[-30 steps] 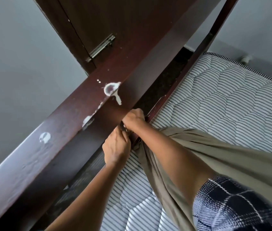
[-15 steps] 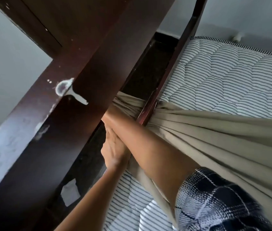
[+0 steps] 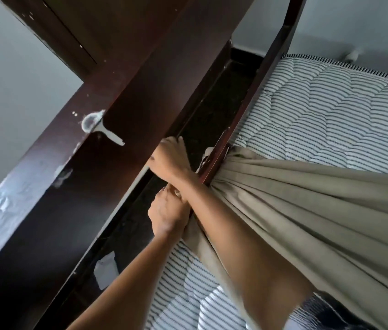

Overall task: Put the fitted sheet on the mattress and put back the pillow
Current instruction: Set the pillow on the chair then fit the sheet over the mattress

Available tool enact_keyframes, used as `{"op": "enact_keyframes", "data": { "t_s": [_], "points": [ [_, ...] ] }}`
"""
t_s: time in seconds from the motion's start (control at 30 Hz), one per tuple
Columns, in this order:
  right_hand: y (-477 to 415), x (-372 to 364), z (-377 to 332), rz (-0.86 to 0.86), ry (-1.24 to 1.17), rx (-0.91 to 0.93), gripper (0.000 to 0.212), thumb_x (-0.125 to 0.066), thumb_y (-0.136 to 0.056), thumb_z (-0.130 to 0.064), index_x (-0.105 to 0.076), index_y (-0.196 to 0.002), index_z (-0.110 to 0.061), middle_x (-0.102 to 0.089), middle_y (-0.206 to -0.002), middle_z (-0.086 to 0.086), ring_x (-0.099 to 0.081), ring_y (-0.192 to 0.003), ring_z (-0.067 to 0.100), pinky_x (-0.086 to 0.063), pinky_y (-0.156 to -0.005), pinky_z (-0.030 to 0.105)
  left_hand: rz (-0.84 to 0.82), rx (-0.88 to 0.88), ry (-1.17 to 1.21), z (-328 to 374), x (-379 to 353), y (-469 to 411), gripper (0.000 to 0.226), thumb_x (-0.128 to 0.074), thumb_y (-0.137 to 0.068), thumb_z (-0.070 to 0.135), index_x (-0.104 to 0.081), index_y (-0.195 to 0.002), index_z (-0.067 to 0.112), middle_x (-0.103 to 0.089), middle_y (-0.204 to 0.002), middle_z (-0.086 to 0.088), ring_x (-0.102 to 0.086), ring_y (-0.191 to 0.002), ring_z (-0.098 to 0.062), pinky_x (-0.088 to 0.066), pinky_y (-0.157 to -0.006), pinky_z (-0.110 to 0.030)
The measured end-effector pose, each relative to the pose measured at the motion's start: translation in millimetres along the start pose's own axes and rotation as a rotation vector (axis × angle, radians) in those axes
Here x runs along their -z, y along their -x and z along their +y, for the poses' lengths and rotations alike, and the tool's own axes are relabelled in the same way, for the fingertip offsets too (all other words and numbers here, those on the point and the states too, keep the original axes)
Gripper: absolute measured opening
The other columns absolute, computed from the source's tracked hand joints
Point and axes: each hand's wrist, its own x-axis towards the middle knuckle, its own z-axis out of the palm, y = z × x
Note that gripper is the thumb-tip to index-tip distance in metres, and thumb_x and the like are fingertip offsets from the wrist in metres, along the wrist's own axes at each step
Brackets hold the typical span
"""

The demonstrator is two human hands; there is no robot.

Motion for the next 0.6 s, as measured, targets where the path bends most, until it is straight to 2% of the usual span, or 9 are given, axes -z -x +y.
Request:
{"op": "enact_keyframes", "data": {
  "t_s": [0.07,0.13,0.2,0.3,0.37,0.47,0.53,0.57,0.6],
  "points": [
    [8.0,-2.0,19.0,0.188,-0.094,0.008,0.021,-0.054,-0.083,-0.012,-0.071,-0.095,-0.010,-0.070,-0.095,0.007,-0.061,-0.094,0.029,-0.042,-0.094,0.045,0.022,-0.007,-0.016,5.7,1.5,0.2,0.033,-0.034,-0.092,0.040,-0.052,-0.078,0.017,-0.064,-0.085,-0.012,-0.057,-0.078,-0.032,-0.041,-0.067,-0.034],
    [27.3,4.2,46.7,0.430,-0.201,-0.022,0.022,-0.053,-0.078,-0.008,-0.073,-0.089,-0.007,-0.072,-0.085,0.008,-0.064,-0.078,0.029,-0.052,-0.076,0.041,0.060,-0.015,-0.020,6.5,0.3,-0.2,0.038,-0.033,-0.094,0.041,-0.058,-0.080,0.016,-0.065,-0.082,-0.013,-0.060,-0.081,-0.035,-0.043,-0.069,-0.034],
    [46.7,15.4,72.3,0.600,-0.264,-0.082,0.024,-0.051,-0.079,-0.003,-0.071,-0.091,-0.004,-0.072,-0.087,0.009,-0.066,-0.080,0.024,-0.054,-0.072,0.040,0.070,-0.026,0.010,4.8,-1.2,-0.1,0.040,-0.032,-0.094,0.041,-0.061,-0.082,0.017,-0.062,-0.076,-0.009,-0.060,-0.078,-0.032,-0.044,-0.068,-0.033],
    [66.7,24.3,105.4,0.720,-0.153,-0.142,0.025,-0.042,-0.080,-0.005,-0.067,-0.086,-0.006,-0.068,-0.088,0.007,-0.062,-0.081,0.021,-0.052,-0.069,0.036,0.058,-0.028,0.028,3.7,-1.4,-0.8,0.039,-0.032,-0.095,0.041,-0.058,-0.077,0.019,-0.057,-0.067,-0.002,-0.055,-0.068,-0.025,-0.042,-0.065,-0.031],
    [72.1,25.0,124.5,0.644,-0.128,-0.264,0.024,-0.046,-0.078,-0.007,-0.067,-0.090,-0.004,-0.067,-0.091,0.010,-0.062,-0.083,0.026,-0.052,-0.070,0.042,0.050,-0.024,0.032,3.8,-1.0,-1.0,0.039,-0.032,-0.095,0.040,-0.059,-0.078,0.019,-0.056,-0.067,-0.001,-0.053,-0.066,-0.022,-0.041,-0.064,-0.030],
    [77.5,23.1,134.8,0.228,-0.012,-0.337,0.050,-0.047,-0.077,-0.038,-0.067,-0.107,-0.004,-0.063,-0.116,0.012,-0.054,-0.112,0.033,-0.042,-0.095,0.051,0.046,-0.017,0.037,3.8,-1.1,-1.2,0.036,-0.033,-0.095,0.039,-0.057,-0.076,0.019,-0.052,-0.064,0.001,-0.052,-0.065,-0.023,-0.039,-0.064,-0.030],
    [86.7,21.9,133.1,0.064,0.074,-0.333,0.060,-0.051,-0.081,-0.051,-0.057,-0.126,-0.012,-0.041,-0.145,0.009,-0.028,-0.138,0.027,-0.017,-0.113,0.056,0.039,-0.011,0.039,3.8,-1.4,-2.1,0.036,-0.033,-0.095,0.037,-0.056,-0.075,0.018,-0.052,-0.063,0.001,-0.053,-0.066,-0.024,-0.040,-0.064,-0.030],
    [93.1,21.6,131.8,0.016,0.080,-0.333,0.069,-0.054,-0.083,-0.057,-0.045,-0.138,-0.016,-0.023,-0.155,0.005,-0.011,-0.145,0.023,-0.003,-0.113,0.056,0.034,-0.006,0.040,3.5,-1.6,-2.4,0.036,-0.033,-0.095,0.037,-0.056,-0.076,0.017,-0.053,-0.065,0.000,-0.055,-0.067,-0.025,-0.042,-0.065,-0.031],
    [99.3,20.8,130.2,-0.050,0.069,-0.338,0.084,-0.054,-0.080,-0.064,-0.030,-0.146,-0.018,-0.006,-0.159,0.002,0.004,-0.147,0.021,0.005,-0.113,0.055,0.035,-0.007,0.045,3.2,-1.8,-2.9,0.037,-0.033,-0.095,0.036,-0.058,-0.077,0.016,-0.056,-0.067,-0.003,-0.057,-0.069,-0.027,-0.045,-0.067,-0.033]
  ]
}}
